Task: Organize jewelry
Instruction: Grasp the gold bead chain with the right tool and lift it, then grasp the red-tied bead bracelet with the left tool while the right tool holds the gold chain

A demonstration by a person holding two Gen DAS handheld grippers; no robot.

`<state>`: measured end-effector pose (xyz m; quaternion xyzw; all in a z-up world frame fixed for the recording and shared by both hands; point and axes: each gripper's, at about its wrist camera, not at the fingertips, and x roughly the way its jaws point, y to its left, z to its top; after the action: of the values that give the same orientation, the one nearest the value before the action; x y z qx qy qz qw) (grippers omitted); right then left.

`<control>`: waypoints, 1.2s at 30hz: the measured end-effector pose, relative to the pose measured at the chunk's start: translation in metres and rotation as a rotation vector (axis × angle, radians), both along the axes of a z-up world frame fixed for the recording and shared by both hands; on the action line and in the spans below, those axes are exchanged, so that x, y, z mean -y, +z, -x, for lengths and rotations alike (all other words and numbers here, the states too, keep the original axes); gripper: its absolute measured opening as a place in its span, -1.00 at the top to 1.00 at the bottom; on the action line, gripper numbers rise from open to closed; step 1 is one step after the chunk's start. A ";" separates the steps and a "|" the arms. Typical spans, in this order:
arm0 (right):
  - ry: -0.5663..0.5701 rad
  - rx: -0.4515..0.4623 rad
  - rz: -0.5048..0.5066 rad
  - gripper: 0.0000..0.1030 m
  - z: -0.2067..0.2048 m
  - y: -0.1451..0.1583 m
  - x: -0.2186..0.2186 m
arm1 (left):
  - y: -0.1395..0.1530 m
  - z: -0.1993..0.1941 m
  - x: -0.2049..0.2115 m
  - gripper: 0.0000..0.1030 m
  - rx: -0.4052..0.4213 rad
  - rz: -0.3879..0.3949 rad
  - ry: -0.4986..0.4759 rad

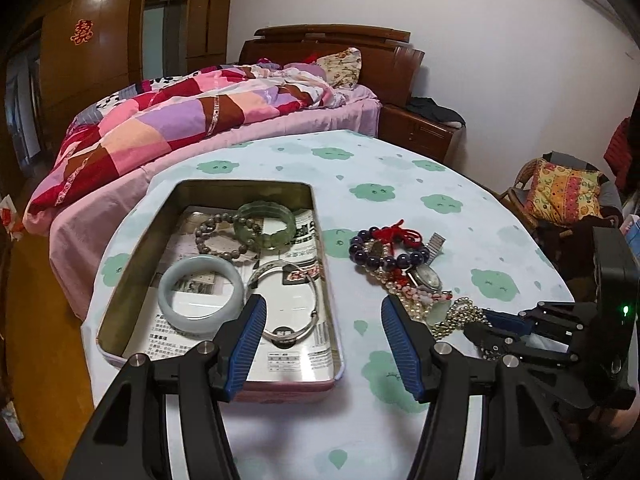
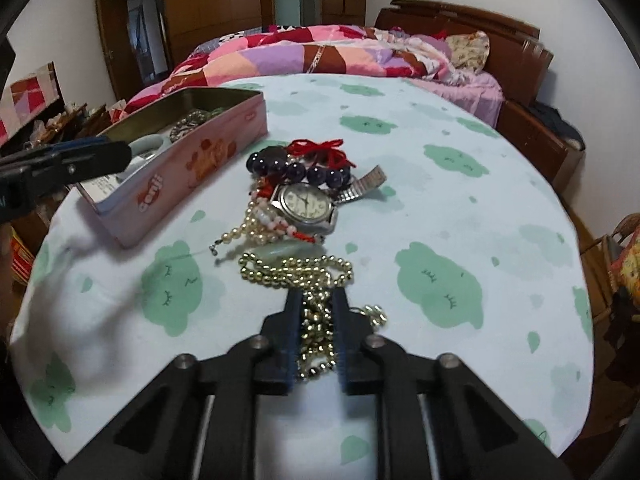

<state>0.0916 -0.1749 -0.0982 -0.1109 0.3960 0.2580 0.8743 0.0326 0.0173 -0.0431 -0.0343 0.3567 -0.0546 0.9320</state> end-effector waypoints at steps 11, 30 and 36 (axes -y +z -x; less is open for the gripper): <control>-0.194 0.087 -0.036 0.74 -0.034 0.021 0.045 | 0.004 -0.029 0.045 -0.17 -0.002 -0.059 -0.110; -0.192 0.088 -0.081 0.74 -0.045 0.022 0.050 | -0.026 -0.083 0.100 0.17 -0.122 -0.158 -0.225; -0.189 0.072 -0.084 0.74 -0.046 0.022 0.049 | -0.029 -0.093 0.102 0.21 -0.141 -0.174 -0.243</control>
<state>0.1374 -0.2243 -0.0761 -0.0453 0.3620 0.1867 0.9122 0.1258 -0.0844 -0.0721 0.0861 0.4259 -0.1333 0.8908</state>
